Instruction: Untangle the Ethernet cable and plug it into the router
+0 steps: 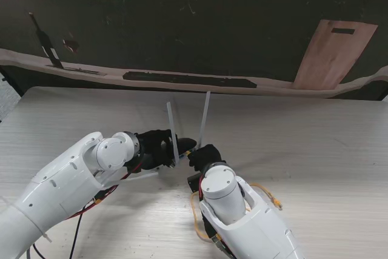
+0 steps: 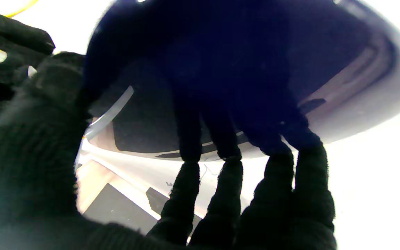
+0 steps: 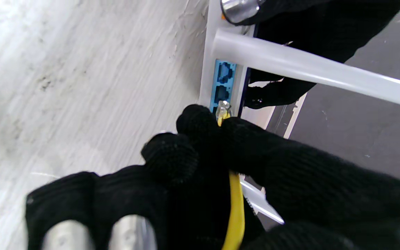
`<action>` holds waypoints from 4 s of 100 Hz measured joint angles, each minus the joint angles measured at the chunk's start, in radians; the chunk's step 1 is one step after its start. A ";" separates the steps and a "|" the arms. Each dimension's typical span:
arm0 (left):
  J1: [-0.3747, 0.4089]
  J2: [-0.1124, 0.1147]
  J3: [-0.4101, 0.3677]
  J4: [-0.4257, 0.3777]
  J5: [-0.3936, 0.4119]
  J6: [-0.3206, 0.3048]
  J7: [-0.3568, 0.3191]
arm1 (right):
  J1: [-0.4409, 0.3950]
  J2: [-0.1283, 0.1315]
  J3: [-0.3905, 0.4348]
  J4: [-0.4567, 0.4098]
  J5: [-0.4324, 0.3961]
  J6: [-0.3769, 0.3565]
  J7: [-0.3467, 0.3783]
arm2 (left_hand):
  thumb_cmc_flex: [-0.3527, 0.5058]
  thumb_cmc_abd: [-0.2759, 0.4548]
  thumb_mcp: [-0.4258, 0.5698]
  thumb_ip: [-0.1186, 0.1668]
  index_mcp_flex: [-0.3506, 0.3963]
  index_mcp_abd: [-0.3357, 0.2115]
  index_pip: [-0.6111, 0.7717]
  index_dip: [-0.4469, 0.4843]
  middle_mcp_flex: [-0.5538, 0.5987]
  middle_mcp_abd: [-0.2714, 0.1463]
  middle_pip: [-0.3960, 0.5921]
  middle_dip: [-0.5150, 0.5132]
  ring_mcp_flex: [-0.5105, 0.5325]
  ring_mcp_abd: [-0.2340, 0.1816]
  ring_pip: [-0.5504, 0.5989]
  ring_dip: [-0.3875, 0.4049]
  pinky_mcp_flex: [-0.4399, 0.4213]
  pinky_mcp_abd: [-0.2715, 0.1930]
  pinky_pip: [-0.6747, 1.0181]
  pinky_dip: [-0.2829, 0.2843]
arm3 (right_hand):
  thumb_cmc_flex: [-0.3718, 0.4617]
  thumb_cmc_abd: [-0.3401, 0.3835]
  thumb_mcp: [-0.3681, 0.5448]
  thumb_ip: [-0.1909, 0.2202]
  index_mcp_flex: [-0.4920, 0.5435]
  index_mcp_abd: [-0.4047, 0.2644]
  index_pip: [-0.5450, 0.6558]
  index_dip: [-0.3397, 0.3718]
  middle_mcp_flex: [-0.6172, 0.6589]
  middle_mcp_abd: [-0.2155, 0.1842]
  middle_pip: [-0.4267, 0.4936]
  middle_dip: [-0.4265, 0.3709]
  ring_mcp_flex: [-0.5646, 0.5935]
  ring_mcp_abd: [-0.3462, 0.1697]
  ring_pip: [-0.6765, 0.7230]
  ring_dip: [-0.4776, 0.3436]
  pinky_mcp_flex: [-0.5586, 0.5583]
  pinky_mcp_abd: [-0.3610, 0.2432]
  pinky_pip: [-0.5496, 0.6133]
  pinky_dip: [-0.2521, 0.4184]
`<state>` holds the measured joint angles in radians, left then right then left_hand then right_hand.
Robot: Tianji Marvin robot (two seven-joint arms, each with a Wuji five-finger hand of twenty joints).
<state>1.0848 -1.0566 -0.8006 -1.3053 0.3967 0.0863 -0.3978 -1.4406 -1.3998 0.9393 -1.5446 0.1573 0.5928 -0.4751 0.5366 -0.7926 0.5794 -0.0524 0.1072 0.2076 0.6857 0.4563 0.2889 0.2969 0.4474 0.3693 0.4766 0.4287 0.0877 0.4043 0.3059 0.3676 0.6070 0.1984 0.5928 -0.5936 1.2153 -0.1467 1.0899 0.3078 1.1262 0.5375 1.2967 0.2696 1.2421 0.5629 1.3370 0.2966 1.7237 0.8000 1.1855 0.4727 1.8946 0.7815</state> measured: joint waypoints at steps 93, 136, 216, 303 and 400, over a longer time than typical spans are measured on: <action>0.015 -0.004 -0.016 -0.007 -0.008 0.020 0.010 | -0.023 -0.004 0.013 0.007 -0.018 -0.005 -0.028 | 0.000 -0.004 -0.002 -0.033 0.007 -0.012 0.000 0.000 0.000 -0.010 0.003 0.000 0.000 -0.003 0.000 0.000 0.000 -0.002 0.000 -0.002 | -0.001 0.011 -0.005 0.000 0.000 -0.001 0.000 0.000 0.000 -0.001 0.004 -0.010 0.000 0.000 0.000 -0.001 -0.001 0.002 0.000 -0.001; 0.014 -0.004 -0.014 -0.006 -0.007 0.020 0.010 | -0.021 -0.009 0.018 0.003 0.048 -0.006 -0.039 | 0.000 -0.011 -0.003 -0.033 0.007 -0.014 0.007 0.000 0.000 -0.014 0.004 0.000 0.000 -0.003 0.000 0.004 0.000 -0.002 0.000 -0.002 | -0.001 0.021 -0.010 0.000 0.000 -0.001 0.000 0.000 0.000 -0.001 0.005 -0.010 0.000 0.000 0.000 -0.001 -0.001 0.003 0.000 -0.001; 0.009 -0.004 -0.005 -0.005 -0.008 0.027 0.013 | -0.016 -0.016 0.014 0.001 0.063 -0.009 -0.048 | 0.000 -0.014 -0.010 -0.033 0.007 -0.014 0.011 0.000 0.000 -0.014 0.005 0.003 0.000 -0.003 0.000 0.013 0.000 -0.002 0.000 -0.002 | -0.001 0.022 -0.010 0.000 0.000 -0.001 0.000 0.000 0.000 -0.001 0.005 -0.011 0.000 0.000 0.000 -0.002 -0.002 0.005 0.000 -0.001; 0.006 -0.008 -0.011 0.009 -0.027 0.016 0.013 | 0.000 -0.035 0.002 0.031 0.079 -0.004 -0.070 | 0.000 0.027 -0.065 -0.082 0.007 -0.007 0.016 0.000 0.000 -0.008 0.014 0.010 0.013 0.002 0.001 0.024 0.016 0.003 0.009 -0.002 | -0.001 0.032 -0.011 0.000 0.003 -0.001 0.000 0.000 0.000 -0.001 0.011 -0.021 0.000 0.001 0.001 -0.022 -0.003 0.007 0.000 -0.013; 0.000 -0.001 -0.008 0.015 -0.028 -0.013 0.008 | 0.044 -0.012 -0.008 0.074 0.046 0.006 0.013 | 0.000 0.045 -0.080 -0.083 0.006 0.033 0.008 -0.005 0.001 0.022 0.016 0.010 0.037 0.020 0.001 0.024 0.053 0.016 0.010 -0.003 | -0.002 0.033 -0.019 0.000 0.002 -0.001 0.000 0.000 0.000 -0.001 0.014 -0.036 0.000 0.002 0.001 -0.037 -0.004 0.013 0.000 -0.026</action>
<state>1.0852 -1.0576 -0.8091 -1.2905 0.3687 0.0738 -0.3900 -1.3971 -1.4120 0.9314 -1.4707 0.2032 0.5992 -0.4620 0.5367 -0.7475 0.4994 -0.1353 0.1132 0.2405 0.6937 0.4511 0.2898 0.3194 0.4630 0.3796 0.5136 0.4490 0.0884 0.4286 0.3592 0.3841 0.6169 0.1951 0.5908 -0.5608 1.1960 -0.1462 1.0918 0.3067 1.1263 0.5378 1.2969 0.2683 1.2563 0.5265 1.3371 0.2982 1.7244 0.7630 1.1814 0.4857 1.8945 0.7558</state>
